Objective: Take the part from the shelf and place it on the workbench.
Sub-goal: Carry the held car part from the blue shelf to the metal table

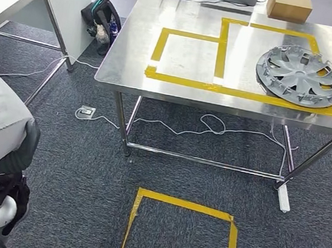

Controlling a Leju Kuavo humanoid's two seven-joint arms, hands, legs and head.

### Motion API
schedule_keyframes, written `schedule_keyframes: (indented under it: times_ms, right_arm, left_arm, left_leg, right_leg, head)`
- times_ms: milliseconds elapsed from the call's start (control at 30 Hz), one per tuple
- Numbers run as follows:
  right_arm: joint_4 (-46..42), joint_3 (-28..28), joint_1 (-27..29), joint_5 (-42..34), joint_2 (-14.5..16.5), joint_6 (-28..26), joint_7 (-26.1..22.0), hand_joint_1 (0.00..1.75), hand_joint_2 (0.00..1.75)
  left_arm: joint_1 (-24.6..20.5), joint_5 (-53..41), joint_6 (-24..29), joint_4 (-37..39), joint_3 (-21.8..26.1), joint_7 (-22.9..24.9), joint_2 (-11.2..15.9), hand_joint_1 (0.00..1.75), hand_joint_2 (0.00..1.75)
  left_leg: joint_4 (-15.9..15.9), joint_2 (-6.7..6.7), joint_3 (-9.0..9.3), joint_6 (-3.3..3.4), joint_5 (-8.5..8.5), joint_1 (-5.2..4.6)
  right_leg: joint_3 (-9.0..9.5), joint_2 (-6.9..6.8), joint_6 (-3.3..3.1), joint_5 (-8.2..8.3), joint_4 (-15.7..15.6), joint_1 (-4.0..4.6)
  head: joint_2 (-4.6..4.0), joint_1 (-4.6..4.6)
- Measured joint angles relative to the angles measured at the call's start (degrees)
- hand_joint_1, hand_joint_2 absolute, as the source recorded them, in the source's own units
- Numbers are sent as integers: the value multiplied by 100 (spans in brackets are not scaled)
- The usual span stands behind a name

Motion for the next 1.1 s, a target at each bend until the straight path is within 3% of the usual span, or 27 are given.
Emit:
schedule_keyframes:
  times_ms: [33, 167, 233, 300, 333, 367, 400, 467, 500, 567, 667, 733, 800, 833, 867, 900, 967, 1000, 1033, 1100]
  right_arm:
    - [2, 5, -14, -8, 0, 0, -24, 0, 175]
    - [5, 9, -55, -39, -2, 0, -91, 0, 175]
    - [8, 7, -88, -47, -2, 7, -84, 0, 175]
    - [19, 10, -108, -54, 6, 36, -45, 0, 175]
    - [32, 13, -110, -61, 15, 57, -24, 0, 175]
    - [50, 20, -109, -69, 30, 80, -10, 0, 175]
    - [71, 28, -108, -77, 47, 109, -3, 0, 175]
    - [107, 52, -106, -93, 83, 178, 2, 0, 175]
    - [123, 66, -105, -107, 96, 214, 4, 0, 175]
    - [159, 111, -101, -156, 112, 263, 3, 0, 175]
    - [193, 225, -93, -252, 118, 229, -21, 0, 175]
    - [195, 302, -106, -336, 116, 145, -61, 0, 175]
    - [195, 364, -120, -398, 114, 80, -100, 0, 175]
    - [195, 386, -124, -413, 114, 64, -122, 0, 175]
    - [195, 404, -130, -421, 114, 57, -148, 0, 175]
    - [196, 418, -143, -426, 114, 52, -184, 0, 175]
    - [201, 429, -203, -417, 115, 58, -251, 0, 175]
    - [206, 430, -247, -398, 116, 71, -271, 0, 175]
    - [214, 427, -294, -368, 118, 90, -271, 0, 175]
    - [233, 421, -366, -304, 120, 127, -241, 0, 175]
  left_arm:
    - [-10, -3, 0, 0, -1, 0, 1, 175, 175]
    - [-29, -72, 0, -3, -8, 66, 18, 175, 175]
    - [-32, -118, 1, -6, -11, 123, 62, 175, 175]
    - [-17, -141, 0, -7, -22, 186, 117, 175, 175]
    - [-1, -146, -1, -7, -30, 214, 143, 175, 175]
    - [13, -152, -1, -7, -37, 232, 168, 175, 175]
    - [22, -158, -1, -8, -43, 244, 192, 175, 175]
    - [26, -176, 0, -14, -54, 261, 232, 175, 175]
    - [26, -183, 0, -17, -60, 268, 246, 175, 175]
    - [43, -184, 1, -20, -72, 268, 260, 175, 175]
    - [77, -159, 2, -21, -78, 192, 268, 175, 175]
    - [82, -123, 2, -22, -74, 131, 269, 175, 175]
    - [85, -96, 2, -22, -72, 97, 267, 175, 175]
    - [90, -85, 2, -22, -72, 85, 266, 175, 175]
    - [94, -78, 2, -22, -70, 72, 264, 175, 175]
    - [97, -72, 2, -22, -66, 54, 260, 175, 175]
    - [91, -72, 2, -21, -53, 25, 250, 175, 175]
    - [82, -74, 2, -20, -48, 17, 244, 175, 175]
    - [72, -75, 2, -19, -46, 15, 238, 175, 175]
    - [63, -75, 1, -18, -46, 13, 231, 175, 175]
  left_leg:
    - [3, -6, 8, -26, -16, -10]
    - [90, -6, -22, -140, -108, 7]
    - [603, 2, -280, -204, -365, 16]
    - [1374, 4, -724, -237, -646, 21]
    - [1613, 4, -888, -242, -667, 22]
    - [1649, 5, -956, -240, -568, 23]
    - [1462, 5, -910, -232, -362, 23]
    - [740, 14, -617, -196, 101, 19]
    - [398, 20, -466, -174, 211, 14]
    - [87, 28, -322, -127, 213, 0]
    - [23, 13, -264, -34, 153, 12]
    - [-3, 13, -205, 29, 124, 29]
    - [0, 15, -161, 67, 74, 22]
    - [1, 14, -134, 71, 48, 18]
    - [2, 9, -98, 70, 18, 17]
    - [3, 4, -49, 62, -17, 18]
    - [4, -3, 72, 25, -103, 18]
    - [14, -5, 117, -2, -145, 8]
    - [19, -6, 143, -29, -174, -2]
    - [12, -9, 156, -72, -199, -14]
  right_leg:
    - [76, 7, -26, 36, -155, 5]
    - [117, 17, -185, 7, -208, 10]
    - [147, 13, -252, -6, -226, -6]
    - [168, 9, -286, -36, -225, -6]
    - [185, 10, -291, -54, -225, -6]
    - [211, 11, -290, -75, -225, -6]
    - [246, 14, -283, -100, -225, -7]
    - [311, 20, -250, -160, -222, 0]
    - [331, 25, -221, -194, -215, 10]
    - [333, 28, -159, -242, -224, 26]
    - [330, 12, -65, -329, -196, 18]
    - [124, 7, -24, -568, 263, 15]
    - [-325, 7, -4, -875, 1055, 17]
    - [-520, 7, 1, -930, 1344, 17]
    - [-617, 7, 3, -862, 1422, 17]
    - [-602, 7, 1, -676, 1273, 16]
    - [-325, 10, -2, -174, 540, 11]
    - [-168, 15, -15, -15, 197, 10]
    - [-64, 20, -34, 59, -15, 12]
    - [-5, 27, -100, 30, -108, 28]
  head:
    - [0, -1]
    - [-1, -15]
    - [-1, -31]
    - [0, -35]
    - [0, -36]
    - [0, -35]
    - [0, -36]
    - [0, -36]
    - [0, -35]
    - [0, -28]
    - [0, -16]
    - [0, 6]
    - [0, 21]
    - [0, 20]
    - [0, 22]
    - [0, 21]
    - [0, 23]
    - [0, 25]
    - [0, 24]
    - [0, 17]
